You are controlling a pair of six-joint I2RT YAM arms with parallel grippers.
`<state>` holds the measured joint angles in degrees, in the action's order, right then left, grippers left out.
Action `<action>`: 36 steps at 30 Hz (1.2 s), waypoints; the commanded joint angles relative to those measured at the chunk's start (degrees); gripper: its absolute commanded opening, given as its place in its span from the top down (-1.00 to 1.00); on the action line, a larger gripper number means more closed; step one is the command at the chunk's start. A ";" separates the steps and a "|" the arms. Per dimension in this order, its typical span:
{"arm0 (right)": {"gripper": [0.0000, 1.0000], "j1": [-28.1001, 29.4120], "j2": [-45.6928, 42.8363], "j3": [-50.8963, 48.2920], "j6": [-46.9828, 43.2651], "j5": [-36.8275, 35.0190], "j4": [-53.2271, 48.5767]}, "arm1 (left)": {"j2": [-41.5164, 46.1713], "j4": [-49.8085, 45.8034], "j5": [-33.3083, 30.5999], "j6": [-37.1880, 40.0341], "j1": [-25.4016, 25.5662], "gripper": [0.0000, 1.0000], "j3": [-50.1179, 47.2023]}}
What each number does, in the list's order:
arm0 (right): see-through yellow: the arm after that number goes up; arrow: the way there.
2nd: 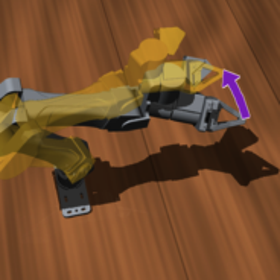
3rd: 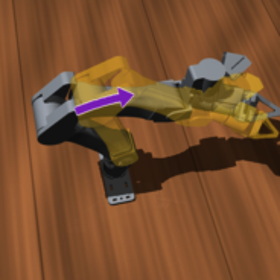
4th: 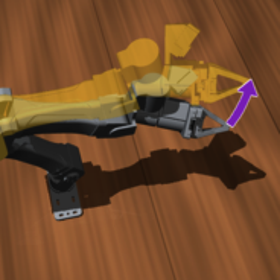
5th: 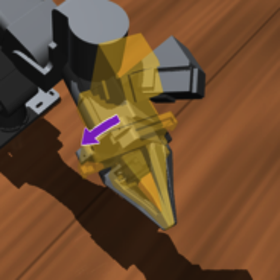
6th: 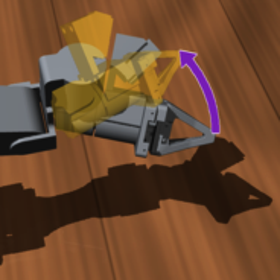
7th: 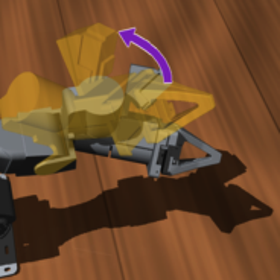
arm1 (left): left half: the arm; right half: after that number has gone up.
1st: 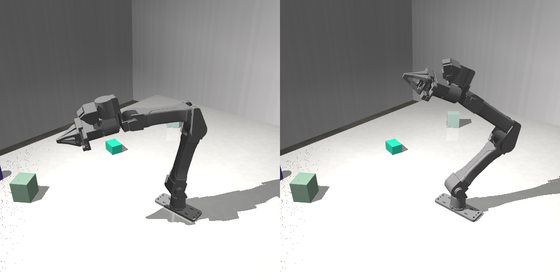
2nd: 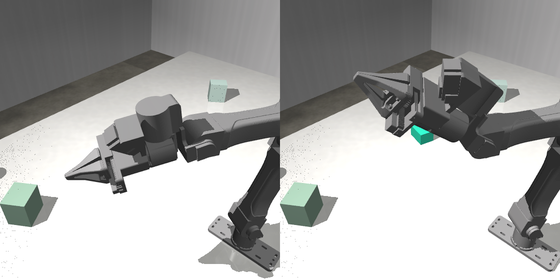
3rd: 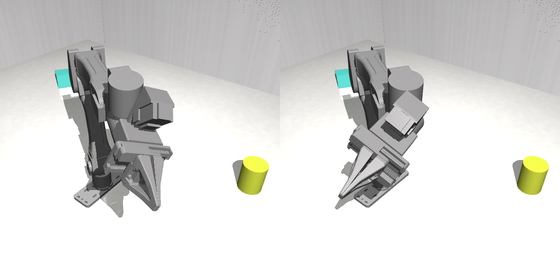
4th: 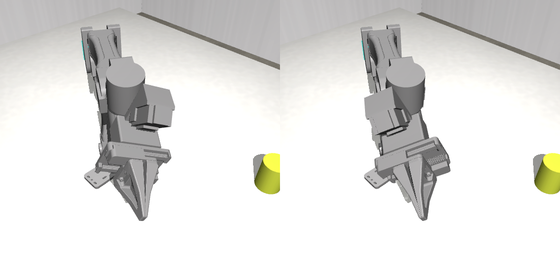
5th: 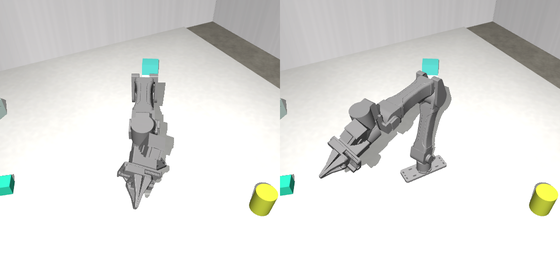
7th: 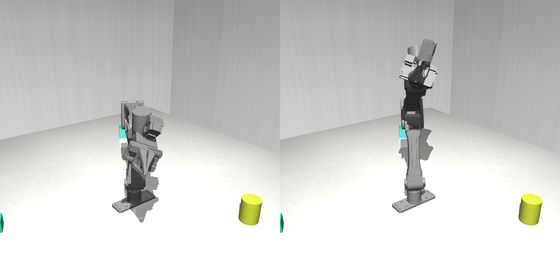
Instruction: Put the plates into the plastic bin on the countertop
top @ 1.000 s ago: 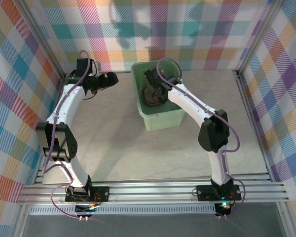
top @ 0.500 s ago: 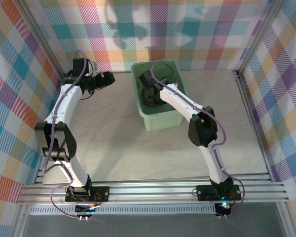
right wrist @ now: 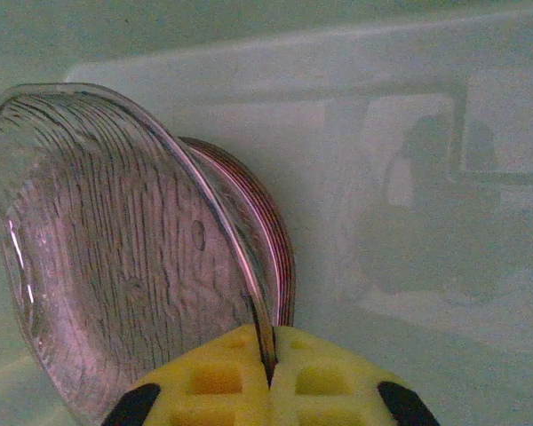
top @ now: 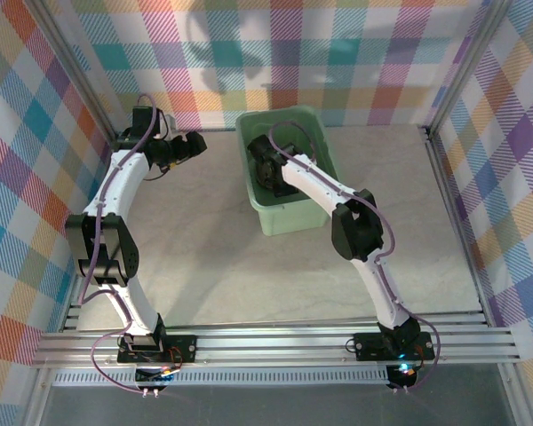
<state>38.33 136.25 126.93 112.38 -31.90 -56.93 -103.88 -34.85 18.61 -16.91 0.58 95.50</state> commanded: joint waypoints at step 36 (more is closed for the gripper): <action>-0.87 -0.27 -1.76 0.76 -6.74 3.71 2.52 | -1.79 -0.40 2.48 -2.42 -1.30 -0.83 2.93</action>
<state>38.22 139.57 129.10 107.70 -27.92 -52.93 -104.60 -34.81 20.12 -18.22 -0.21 96.42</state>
